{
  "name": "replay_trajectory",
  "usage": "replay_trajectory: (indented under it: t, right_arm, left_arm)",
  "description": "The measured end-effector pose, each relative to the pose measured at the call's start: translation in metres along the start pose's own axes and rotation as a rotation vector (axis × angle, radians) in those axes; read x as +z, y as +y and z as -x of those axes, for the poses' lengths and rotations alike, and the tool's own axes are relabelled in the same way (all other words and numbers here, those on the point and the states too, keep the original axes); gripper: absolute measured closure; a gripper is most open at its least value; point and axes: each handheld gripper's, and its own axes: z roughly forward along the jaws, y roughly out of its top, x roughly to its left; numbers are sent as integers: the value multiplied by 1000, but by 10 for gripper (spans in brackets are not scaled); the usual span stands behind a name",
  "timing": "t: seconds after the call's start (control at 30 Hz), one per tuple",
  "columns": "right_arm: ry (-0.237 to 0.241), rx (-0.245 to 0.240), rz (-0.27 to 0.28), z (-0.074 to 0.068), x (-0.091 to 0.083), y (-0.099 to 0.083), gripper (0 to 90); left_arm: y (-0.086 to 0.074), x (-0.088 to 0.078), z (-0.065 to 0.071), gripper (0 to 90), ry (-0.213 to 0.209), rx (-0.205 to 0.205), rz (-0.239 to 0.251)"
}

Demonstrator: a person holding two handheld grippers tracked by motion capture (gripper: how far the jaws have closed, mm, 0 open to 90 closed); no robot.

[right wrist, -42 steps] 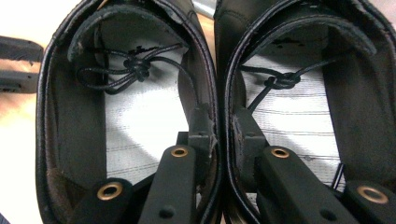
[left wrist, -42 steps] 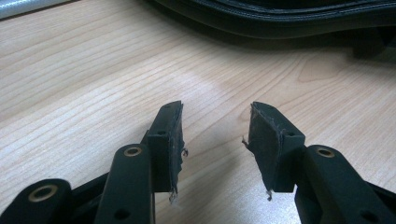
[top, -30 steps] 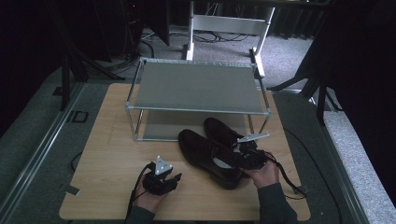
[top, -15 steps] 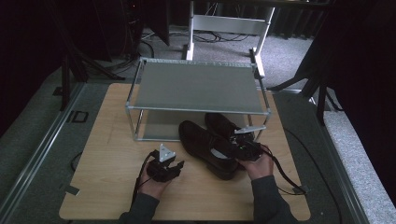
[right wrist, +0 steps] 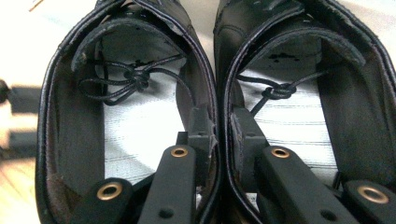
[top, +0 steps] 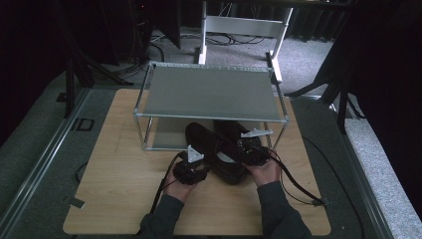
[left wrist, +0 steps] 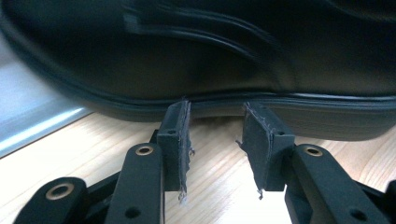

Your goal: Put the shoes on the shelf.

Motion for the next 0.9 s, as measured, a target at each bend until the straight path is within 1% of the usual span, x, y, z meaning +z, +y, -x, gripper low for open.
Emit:
replay_trajectory:
  t: [0.03,0.13,0.17,0.3,0.33,0.37,0.4,0.47,0.57,0.67,0.73,0.8,0.87,0.9]
  right_arm:
    - [4,3,-1,0,2,0,807]
    - [-3,-3,-5,-1,5,0,806]
    - [-6,-4,-5,-2,6,-1,806]
    - [-41,7,6,-4,11,0,806]
    - [-41,7,6,-4,11,0,806]
    - [-51,8,6,-5,11,1,805]
    - [-75,10,9,-9,13,3,805]
    - [-96,16,17,-10,15,5,805]
    - [-113,70,39,-10,20,6,804]
    - [-123,117,47,-11,26,7,804]
    - [-135,147,54,-11,30,7,803]
    - [-145,179,63,-12,31,9,803]
    - [-150,217,71,-12,32,11,804]
    - [-160,219,76,-12,33,13,803]
  left_arm:
    - [1,1,0,633,0,-1,0]
    - [4,5,-2,633,-2,-5,-3]
    - [6,9,-3,633,7,8,-23]
    - [12,17,-6,663,29,0,-22]
    - [12,17,-6,674,29,0,-22]
    - [16,21,-6,674,54,10,-27]
    - [17,23,-7,696,61,11,-28]
    - [20,27,-9,709,75,5,-21]
    - [24,32,-12,723,111,14,-13]
    - [24,39,-15,740,144,22,2]
    - [25,43,-17,753,156,23,13]
    - [26,43,-20,754,160,21,34]
    - [30,45,-21,757,180,29,38]
    - [32,46,-22,768,190,33,37]
